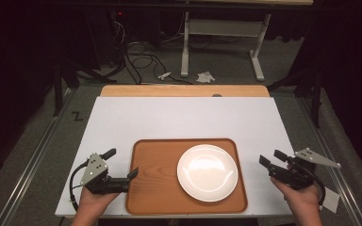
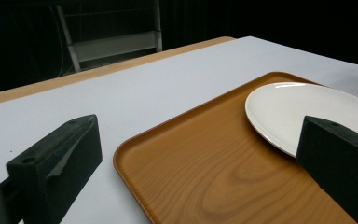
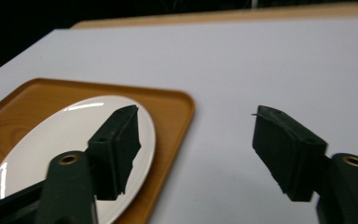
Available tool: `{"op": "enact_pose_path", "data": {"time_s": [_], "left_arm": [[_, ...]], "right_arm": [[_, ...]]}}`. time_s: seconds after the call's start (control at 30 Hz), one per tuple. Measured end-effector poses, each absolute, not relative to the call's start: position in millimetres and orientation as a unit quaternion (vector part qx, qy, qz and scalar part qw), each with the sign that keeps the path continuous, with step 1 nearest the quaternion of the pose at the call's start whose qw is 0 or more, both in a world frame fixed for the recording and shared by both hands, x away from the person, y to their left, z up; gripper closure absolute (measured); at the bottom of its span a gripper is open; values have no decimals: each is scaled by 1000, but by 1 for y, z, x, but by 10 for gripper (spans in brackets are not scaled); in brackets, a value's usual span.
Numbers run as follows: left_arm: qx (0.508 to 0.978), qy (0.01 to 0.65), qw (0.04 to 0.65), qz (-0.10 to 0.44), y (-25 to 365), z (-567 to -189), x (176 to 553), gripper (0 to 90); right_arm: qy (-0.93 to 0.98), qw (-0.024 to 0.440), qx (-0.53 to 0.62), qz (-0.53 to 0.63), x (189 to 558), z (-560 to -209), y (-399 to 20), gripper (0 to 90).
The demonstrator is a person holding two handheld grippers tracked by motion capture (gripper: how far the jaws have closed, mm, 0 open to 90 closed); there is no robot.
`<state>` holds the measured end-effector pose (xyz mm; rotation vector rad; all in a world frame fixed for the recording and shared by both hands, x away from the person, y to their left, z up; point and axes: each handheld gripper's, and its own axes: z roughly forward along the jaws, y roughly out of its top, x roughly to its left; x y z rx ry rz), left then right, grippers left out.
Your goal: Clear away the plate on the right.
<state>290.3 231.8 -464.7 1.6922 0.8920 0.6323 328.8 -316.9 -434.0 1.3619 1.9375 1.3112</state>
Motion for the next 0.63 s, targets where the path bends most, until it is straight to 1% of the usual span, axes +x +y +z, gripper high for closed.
{"op": "enact_pose_path", "data": {"time_s": [0.07,0.1,0.13,0.17,0.2,0.23,0.3,0.33,0.43,0.63], "left_arm": [[711,375,533,264,230,-465,291,6],[713,375,531,263,229,-465,290,6],[713,375,531,262,228,-465,290,6],[715,374,529,261,227,-466,290,4],[717,374,528,260,226,-466,291,4],[719,373,526,258,224,-466,291,1],[722,373,524,256,222,-467,292,1],[722,373,523,255,222,-467,292,1],[722,374,524,253,222,-467,292,1],[719,378,528,248,223,-466,291,1]], "right_arm": [[692,227,481,488,322,-433,-325,200],[692,227,481,488,322,-433,-325,200],[691,238,469,496,317,-434,-330,145],[694,248,459,496,315,-435,-331,133],[694,248,459,496,315,-435,-331,133],[703,247,448,494,314,-441,-331,82],[703,242,450,495,315,-443,-331,70],[704,234,451,496,317,-445,-329,42],[710,235,447,491,320,-448,-326,20],[709,233,452,489,320,-449,-325,10]]}}
